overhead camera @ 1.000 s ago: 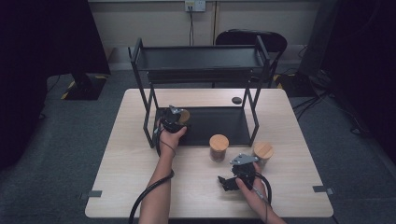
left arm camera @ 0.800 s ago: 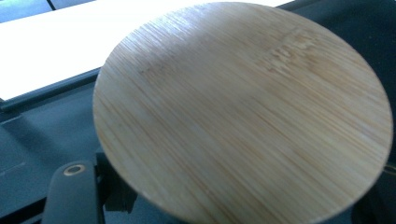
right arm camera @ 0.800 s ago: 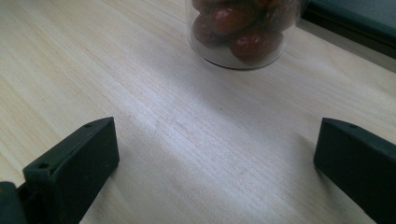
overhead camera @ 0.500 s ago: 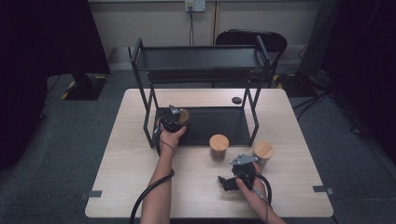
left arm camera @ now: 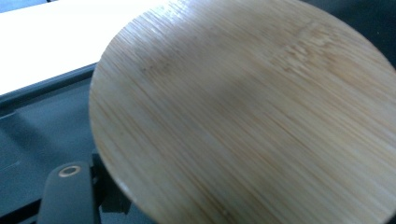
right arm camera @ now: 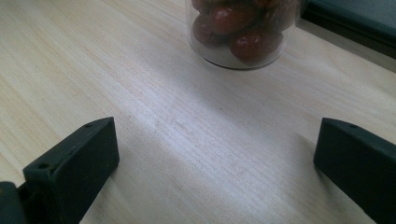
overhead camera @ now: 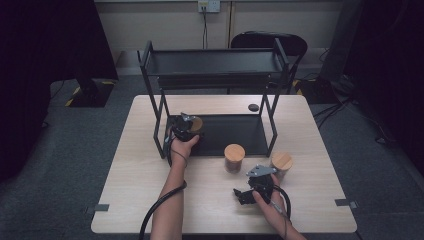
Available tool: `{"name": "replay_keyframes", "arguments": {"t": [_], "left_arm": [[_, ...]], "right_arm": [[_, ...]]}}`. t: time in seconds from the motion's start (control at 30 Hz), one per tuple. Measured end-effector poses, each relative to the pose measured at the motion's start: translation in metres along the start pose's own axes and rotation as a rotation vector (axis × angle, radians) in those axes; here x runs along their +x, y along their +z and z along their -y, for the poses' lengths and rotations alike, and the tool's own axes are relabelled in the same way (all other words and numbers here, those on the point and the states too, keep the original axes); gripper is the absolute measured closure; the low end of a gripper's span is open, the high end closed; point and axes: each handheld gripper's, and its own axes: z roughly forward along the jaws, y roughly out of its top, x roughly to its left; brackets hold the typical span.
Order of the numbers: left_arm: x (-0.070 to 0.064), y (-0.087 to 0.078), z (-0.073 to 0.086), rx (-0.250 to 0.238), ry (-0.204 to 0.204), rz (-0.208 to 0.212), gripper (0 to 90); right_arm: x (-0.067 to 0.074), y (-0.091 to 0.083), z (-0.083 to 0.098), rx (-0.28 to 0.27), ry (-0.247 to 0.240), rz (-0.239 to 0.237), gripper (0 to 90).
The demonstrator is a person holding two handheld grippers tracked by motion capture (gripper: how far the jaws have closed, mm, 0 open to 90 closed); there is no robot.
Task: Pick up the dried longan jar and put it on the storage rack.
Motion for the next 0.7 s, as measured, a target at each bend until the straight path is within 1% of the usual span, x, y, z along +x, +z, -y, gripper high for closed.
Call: {"name": "replay_keyframes", "arguments": {"t": [0.07, 0.1, 0.13, 0.17, 0.27, 0.37, 0.47, 0.5, 0.6, 0.7], "left_arm": [[0.000, 0.000, 0.000, 0.010, -0.009, -0.005, 21.3], [0.000, 0.000, 0.000, 0.012, -0.022, -0.011, 18.2], [0.001, 0.000, 0.001, 0.010, -0.029, -0.012, 14.8], [0.001, 0.000, 0.001, 0.009, -0.037, -0.006, 13.2], [0.001, 0.000, 0.002, 0.017, -0.044, -0.004, 8.8], [0.000, -0.001, 0.002, 0.014, -0.053, -0.001, 7.4], [0.000, -0.003, 0.002, 0.012, -0.048, 0.002, 6.1], [-0.001, -0.005, 0.002, 0.005, -0.053, 0.008, 6.1], [-0.001, -0.007, 0.003, 0.008, -0.054, 0.009, 4.4], [-0.001, -0.010, 0.003, -0.005, -0.059, 0.025, 3.3]], "right_arm": [[0.000, 0.000, 0.000, 0.000, 0.000, 0.000, 0.0], [0.000, 0.000, 0.000, 0.000, 0.000, 0.000, 0.0], [0.000, 0.000, 0.000, 0.000, -0.001, 0.000, 0.0], [0.000, 0.000, 0.000, 0.000, 0.000, 0.000, 0.0], [0.000, 0.000, 0.000, 0.000, 0.000, 0.000, 0.0], [0.000, 0.000, 0.000, 0.000, 0.000, 0.000, 0.0], [0.000, 0.000, 0.000, 0.000, 0.001, 0.000, 0.0], [0.000, 0.000, 0.000, 0.000, 0.001, 0.000, 0.0], [0.000, 0.000, 0.000, 0.000, 0.000, 0.000, 0.0], [0.000, 0.000, 0.000, 0.000, 0.000, 0.000, 0.0]]}}
